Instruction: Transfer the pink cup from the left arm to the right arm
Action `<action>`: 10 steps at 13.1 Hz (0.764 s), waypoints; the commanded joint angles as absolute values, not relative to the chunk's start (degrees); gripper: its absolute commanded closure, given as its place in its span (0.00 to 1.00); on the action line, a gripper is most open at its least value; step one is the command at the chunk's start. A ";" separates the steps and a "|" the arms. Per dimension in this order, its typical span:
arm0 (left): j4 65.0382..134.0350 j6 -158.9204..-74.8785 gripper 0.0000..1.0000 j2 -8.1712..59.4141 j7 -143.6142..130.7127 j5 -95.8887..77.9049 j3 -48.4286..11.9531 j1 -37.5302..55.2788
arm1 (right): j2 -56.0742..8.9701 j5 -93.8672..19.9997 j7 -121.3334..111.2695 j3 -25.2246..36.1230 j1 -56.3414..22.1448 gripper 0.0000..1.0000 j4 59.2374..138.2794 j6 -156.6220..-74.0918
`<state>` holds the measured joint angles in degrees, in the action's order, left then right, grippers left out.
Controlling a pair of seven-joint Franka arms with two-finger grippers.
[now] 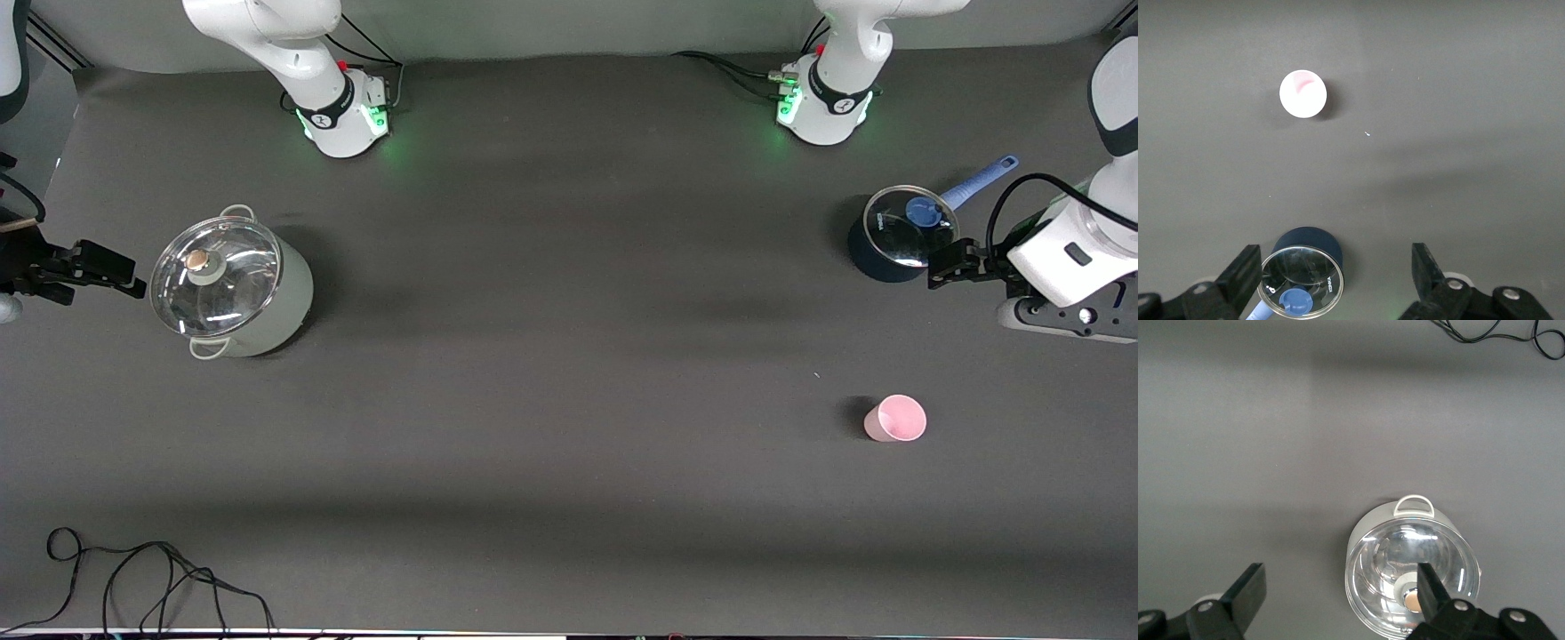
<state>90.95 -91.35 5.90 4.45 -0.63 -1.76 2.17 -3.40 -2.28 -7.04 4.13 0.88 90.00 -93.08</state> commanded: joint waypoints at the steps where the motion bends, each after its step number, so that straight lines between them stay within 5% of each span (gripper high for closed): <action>1: 92.02 -92.20 0.00 4.83 4.39 -0.18 -1.76 2.02 | -3.43 -1.49 -6.33 4.22 0.70 0.00 89.47 -92.64; 10: 91.93 -91.93 0.00 5.01 7.37 -0.18 -1.58 1.67 | -3.43 -1.49 -6.50 4.22 0.79 0.00 89.56 -92.64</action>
<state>90.99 -91.38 5.91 5.09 -0.61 -1.73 2.05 -3.40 -2.28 -7.04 4.14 0.92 90.00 -93.08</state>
